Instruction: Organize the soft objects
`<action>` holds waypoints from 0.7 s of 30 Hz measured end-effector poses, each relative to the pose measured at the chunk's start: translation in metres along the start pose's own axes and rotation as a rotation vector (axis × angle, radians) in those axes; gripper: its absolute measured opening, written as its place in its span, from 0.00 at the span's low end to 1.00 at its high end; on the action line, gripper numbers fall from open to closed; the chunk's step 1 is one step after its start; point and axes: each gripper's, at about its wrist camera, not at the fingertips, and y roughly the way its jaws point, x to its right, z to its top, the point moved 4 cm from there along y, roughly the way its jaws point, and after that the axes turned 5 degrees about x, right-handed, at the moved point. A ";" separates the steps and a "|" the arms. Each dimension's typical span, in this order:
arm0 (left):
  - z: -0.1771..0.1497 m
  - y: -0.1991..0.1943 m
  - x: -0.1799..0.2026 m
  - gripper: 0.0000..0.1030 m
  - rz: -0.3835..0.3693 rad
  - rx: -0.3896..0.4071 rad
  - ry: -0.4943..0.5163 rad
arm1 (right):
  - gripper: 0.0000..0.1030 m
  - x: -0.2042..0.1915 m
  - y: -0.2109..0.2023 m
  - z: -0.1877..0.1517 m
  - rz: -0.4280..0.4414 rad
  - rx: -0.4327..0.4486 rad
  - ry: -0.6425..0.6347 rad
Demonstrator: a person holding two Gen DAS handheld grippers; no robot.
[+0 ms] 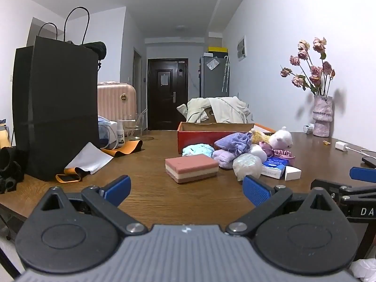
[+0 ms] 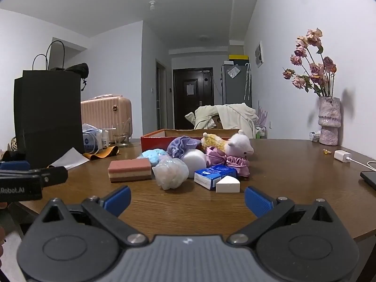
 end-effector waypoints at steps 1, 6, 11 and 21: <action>0.000 0.000 0.000 1.00 0.003 0.001 0.003 | 1.00 0.000 0.001 -0.001 0.001 -0.002 0.000; 0.000 0.002 -0.001 1.00 0.004 -0.006 0.006 | 1.00 0.001 0.001 -0.001 -0.003 0.000 0.002; 0.001 0.003 0.002 1.00 0.002 0.008 0.020 | 1.00 0.003 0.001 0.001 -0.008 0.001 0.002; 0.004 -0.002 0.001 1.00 0.011 0.025 0.030 | 1.00 0.001 0.001 0.004 -0.002 0.009 -0.006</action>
